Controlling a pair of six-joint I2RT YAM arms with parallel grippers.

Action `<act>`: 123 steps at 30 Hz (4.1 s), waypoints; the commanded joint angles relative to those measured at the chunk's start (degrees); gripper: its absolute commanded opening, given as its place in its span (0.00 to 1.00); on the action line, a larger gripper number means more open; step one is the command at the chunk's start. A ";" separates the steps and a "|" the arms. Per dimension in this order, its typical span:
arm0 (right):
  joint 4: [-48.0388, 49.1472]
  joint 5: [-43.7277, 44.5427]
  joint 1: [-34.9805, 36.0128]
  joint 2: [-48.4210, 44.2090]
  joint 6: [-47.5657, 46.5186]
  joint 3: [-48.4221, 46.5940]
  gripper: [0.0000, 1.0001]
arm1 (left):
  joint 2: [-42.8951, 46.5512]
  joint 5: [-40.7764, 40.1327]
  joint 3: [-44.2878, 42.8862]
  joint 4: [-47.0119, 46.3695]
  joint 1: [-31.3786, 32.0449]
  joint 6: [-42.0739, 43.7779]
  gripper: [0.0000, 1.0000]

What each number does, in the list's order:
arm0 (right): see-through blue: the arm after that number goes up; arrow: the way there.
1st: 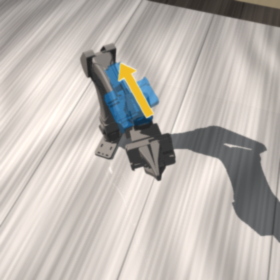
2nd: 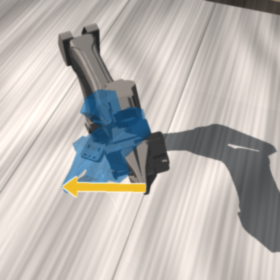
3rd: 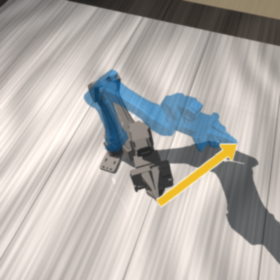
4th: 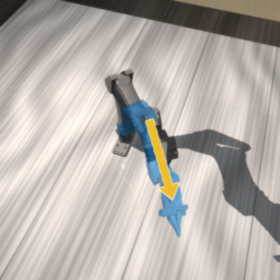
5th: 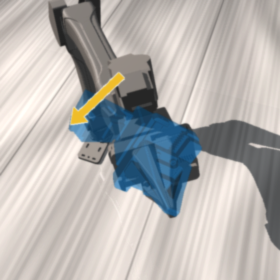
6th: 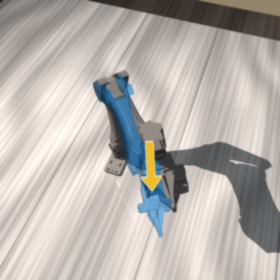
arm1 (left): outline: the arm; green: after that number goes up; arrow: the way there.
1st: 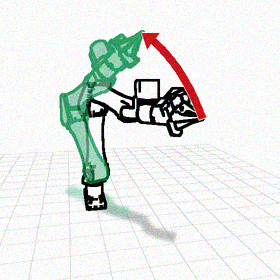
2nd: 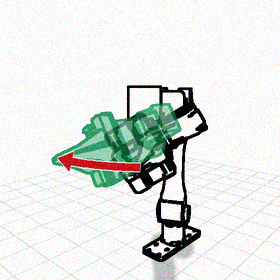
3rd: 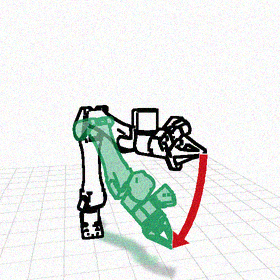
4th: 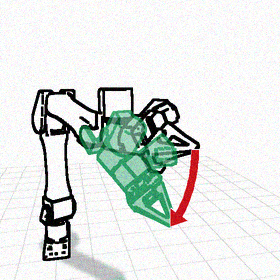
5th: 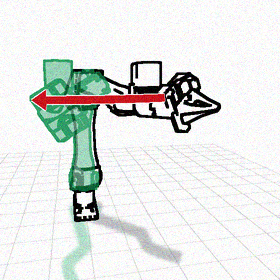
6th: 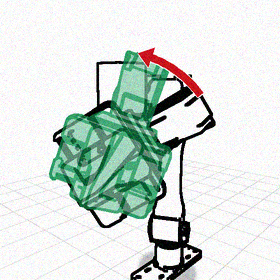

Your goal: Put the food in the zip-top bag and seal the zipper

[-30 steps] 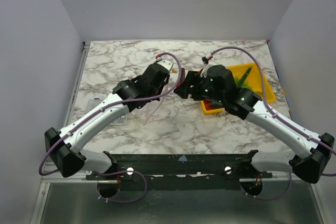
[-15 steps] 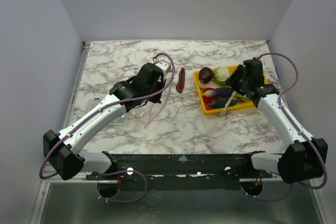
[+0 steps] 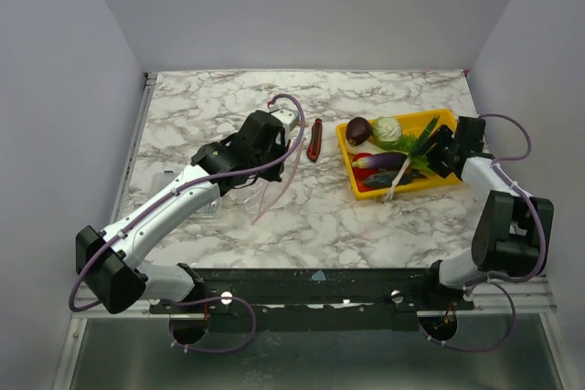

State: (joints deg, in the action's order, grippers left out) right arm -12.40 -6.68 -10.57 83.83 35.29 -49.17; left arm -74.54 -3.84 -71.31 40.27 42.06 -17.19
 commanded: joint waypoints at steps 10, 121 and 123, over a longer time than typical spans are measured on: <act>11.48 -9.50 -0.52 5.37 2.50 -0.26 0.64 | -0.52 0.76 0.30 -0.54 -0.23 0.75 0.00; 58.64 -35.09 53.37 -2.61 -27.65 -11.13 0.59 | 6.73 31.57 -12.44 17.44 -13.85 2.29 0.00; 56.70 -34.06 53.41 -4.24 -25.31 -10.84 0.60 | 6.59 30.96 -12.79 17.65 -13.85 2.34 0.00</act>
State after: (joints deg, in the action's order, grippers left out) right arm 50.46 -49.63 42.44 84.12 2.94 -58.92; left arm -67.31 28.08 -82.02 56.31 28.49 -15.75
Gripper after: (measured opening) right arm 0.594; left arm 0.009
